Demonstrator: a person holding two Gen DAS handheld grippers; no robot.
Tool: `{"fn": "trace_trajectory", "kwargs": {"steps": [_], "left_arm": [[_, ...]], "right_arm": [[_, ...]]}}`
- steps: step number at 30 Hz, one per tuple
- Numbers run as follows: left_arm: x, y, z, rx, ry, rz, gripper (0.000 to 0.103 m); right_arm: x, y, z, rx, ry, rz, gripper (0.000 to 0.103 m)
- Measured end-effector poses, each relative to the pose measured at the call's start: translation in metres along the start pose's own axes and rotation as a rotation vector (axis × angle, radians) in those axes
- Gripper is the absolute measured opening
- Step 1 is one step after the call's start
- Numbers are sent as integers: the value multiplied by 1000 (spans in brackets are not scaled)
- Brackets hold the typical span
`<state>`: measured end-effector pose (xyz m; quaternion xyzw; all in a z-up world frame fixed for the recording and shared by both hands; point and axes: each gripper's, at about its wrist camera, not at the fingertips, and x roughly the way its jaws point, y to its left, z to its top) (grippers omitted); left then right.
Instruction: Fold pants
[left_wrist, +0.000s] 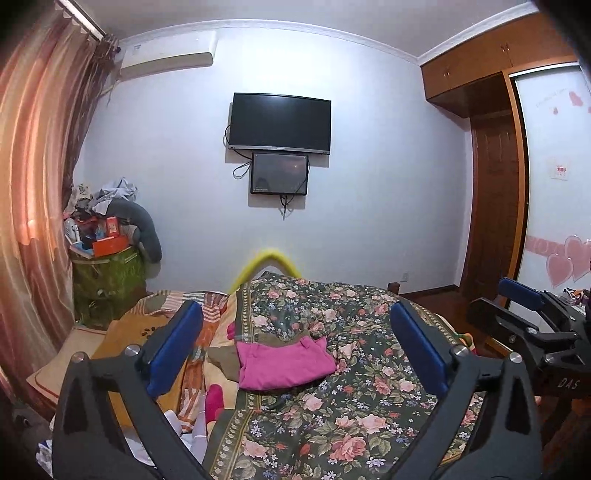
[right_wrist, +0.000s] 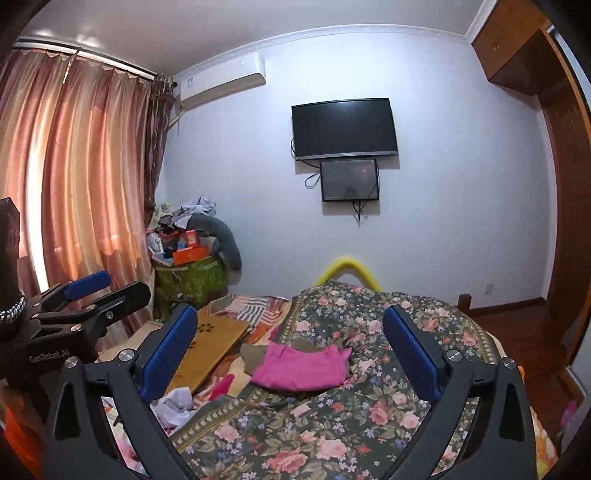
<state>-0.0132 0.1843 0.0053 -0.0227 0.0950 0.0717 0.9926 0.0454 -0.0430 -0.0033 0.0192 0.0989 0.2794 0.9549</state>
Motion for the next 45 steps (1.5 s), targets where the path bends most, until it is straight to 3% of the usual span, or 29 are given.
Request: {"fn": "trace_trajectory", "kwargs": {"steps": [45], "left_arm": [[9, -1, -9, 30, 28, -8, 103]], "right_arm": [[0, 4, -1, -18, 21, -26, 102]]}}
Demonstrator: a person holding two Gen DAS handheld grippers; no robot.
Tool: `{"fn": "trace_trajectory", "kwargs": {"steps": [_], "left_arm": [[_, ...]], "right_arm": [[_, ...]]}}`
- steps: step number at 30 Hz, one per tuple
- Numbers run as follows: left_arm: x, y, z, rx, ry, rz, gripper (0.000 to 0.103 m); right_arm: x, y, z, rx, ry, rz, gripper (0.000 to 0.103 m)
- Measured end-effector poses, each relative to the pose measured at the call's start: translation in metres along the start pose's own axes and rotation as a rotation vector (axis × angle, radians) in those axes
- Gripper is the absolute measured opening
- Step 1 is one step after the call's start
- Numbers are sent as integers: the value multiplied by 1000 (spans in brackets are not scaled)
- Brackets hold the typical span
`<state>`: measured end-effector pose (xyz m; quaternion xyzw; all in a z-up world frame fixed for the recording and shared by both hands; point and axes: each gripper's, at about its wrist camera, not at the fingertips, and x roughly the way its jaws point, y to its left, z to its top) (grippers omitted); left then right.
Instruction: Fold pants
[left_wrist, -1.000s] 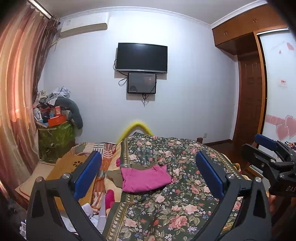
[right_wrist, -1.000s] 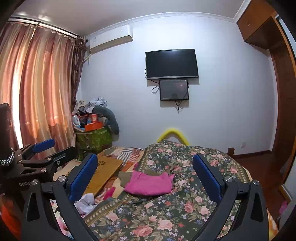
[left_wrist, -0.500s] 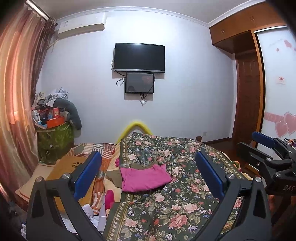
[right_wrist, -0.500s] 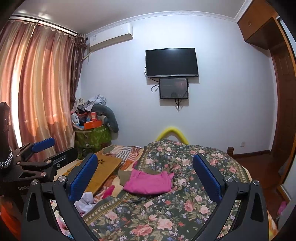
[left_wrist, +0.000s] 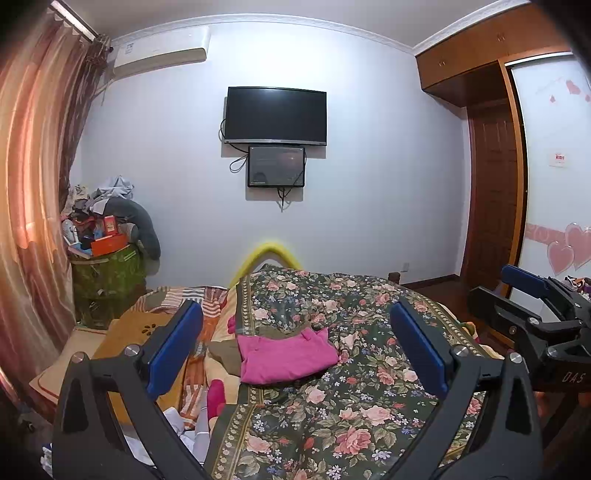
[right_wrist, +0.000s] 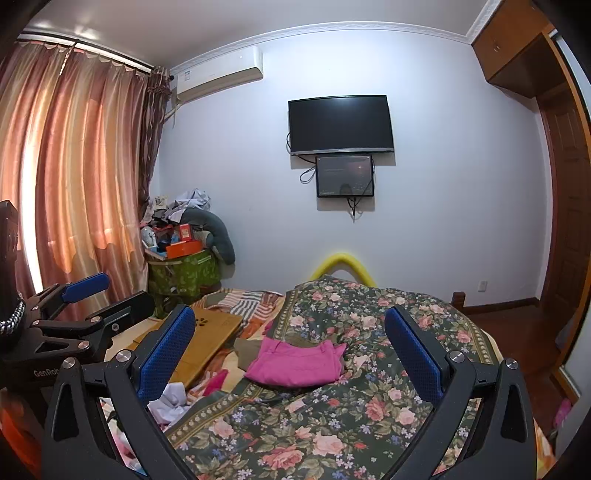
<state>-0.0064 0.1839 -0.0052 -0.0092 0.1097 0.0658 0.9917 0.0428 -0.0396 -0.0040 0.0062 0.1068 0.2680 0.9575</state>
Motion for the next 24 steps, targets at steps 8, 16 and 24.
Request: {"fn": "trace_trajectory", "kwargs": {"steps": [8, 16, 24], "left_arm": [[1, -1, 2, 4, -4, -13, 103], [2, -3, 2, 6, 2, -18, 103], [5, -3, 1, 3, 14, -30, 103]], "right_arm": [[0, 0, 0, 5, -1, 2, 102], [0, -1, 0, 5, -2, -1, 102], [-1, -1, 1, 7, -2, -4, 102]]}}
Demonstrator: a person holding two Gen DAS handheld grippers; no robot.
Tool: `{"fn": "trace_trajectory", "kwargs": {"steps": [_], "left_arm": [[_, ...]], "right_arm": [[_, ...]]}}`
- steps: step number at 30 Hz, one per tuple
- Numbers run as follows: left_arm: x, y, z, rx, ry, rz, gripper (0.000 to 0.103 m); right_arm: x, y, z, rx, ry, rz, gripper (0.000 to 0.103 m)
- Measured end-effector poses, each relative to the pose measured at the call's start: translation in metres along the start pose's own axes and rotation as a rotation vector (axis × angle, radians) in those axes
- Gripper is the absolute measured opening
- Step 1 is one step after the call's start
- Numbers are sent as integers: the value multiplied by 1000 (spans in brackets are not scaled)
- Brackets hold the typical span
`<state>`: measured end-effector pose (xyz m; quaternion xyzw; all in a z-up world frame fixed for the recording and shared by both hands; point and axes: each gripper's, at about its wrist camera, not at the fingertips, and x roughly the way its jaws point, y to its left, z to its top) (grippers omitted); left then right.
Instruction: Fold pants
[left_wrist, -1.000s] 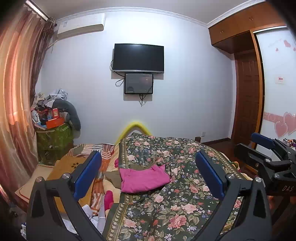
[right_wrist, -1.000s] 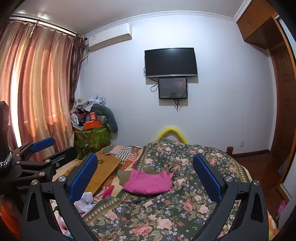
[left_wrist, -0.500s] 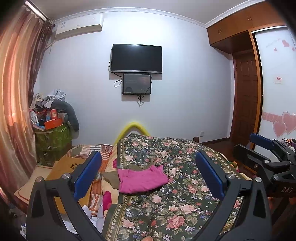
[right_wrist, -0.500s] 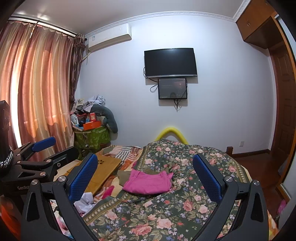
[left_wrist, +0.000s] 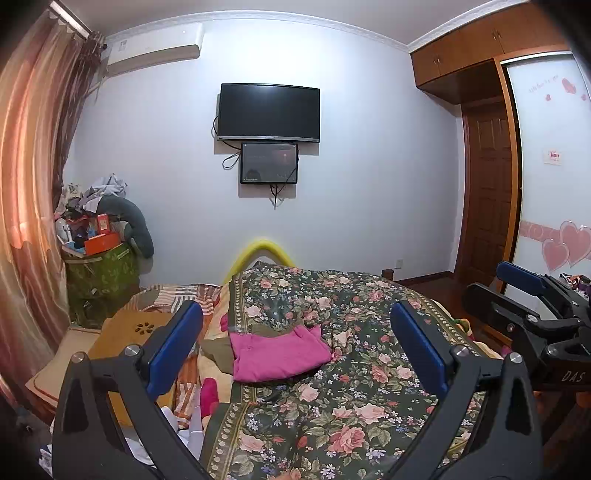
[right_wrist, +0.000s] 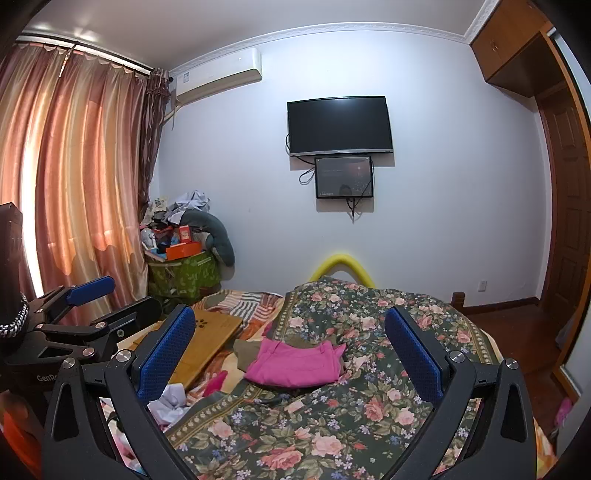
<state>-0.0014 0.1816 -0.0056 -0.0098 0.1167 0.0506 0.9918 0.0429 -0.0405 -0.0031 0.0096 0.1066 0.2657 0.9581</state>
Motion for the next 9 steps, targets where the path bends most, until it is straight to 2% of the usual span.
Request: {"fn": "trace_trajectory", "kwargs": {"steps": [9], "left_arm": [[5, 3, -1, -17, 18, 2, 103]], "right_arm": [[1, 1, 2, 0, 5, 1, 102]]}}
